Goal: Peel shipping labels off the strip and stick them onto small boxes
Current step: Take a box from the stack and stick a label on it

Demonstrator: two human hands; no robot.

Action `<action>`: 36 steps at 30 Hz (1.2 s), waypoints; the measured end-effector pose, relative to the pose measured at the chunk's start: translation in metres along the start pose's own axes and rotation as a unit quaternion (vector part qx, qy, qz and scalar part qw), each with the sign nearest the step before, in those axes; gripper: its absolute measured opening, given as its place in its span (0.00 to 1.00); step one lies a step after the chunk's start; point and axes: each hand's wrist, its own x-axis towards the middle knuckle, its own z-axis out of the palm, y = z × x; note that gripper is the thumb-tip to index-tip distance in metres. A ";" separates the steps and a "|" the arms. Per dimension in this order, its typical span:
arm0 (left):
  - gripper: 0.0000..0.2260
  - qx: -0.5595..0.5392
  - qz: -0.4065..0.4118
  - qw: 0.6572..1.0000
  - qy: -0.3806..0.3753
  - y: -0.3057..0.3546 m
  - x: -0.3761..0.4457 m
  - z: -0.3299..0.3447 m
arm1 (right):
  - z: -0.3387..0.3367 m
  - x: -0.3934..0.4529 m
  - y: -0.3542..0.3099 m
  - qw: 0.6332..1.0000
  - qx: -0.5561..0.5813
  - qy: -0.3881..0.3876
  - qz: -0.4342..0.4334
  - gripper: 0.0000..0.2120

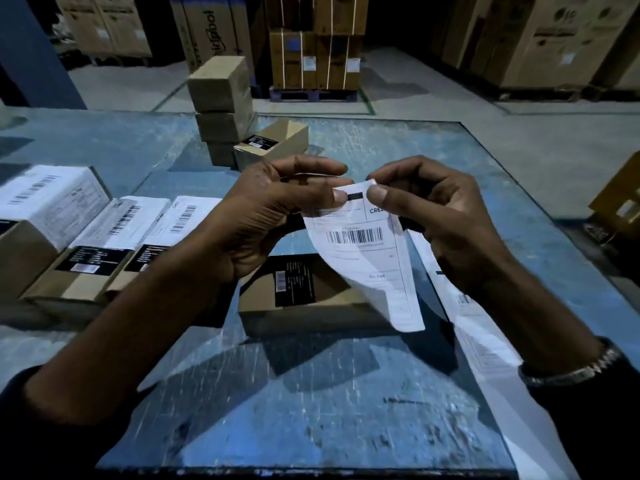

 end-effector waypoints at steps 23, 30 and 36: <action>0.35 0.183 -0.003 0.976 0.117 0.004 -0.039 -0.007 | 0.005 -0.001 0.003 0.994 0.090 0.018 0.060 0.08; 0.33 0.147 0.019 0.984 0.102 -0.019 -0.102 0.005 | 0.004 -0.004 -0.006 0.982 0.127 -0.026 0.136 0.08; 0.23 0.115 0.059 0.975 0.181 -0.031 -0.120 0.012 | -0.001 -0.005 -0.004 0.980 0.085 -0.043 0.177 0.07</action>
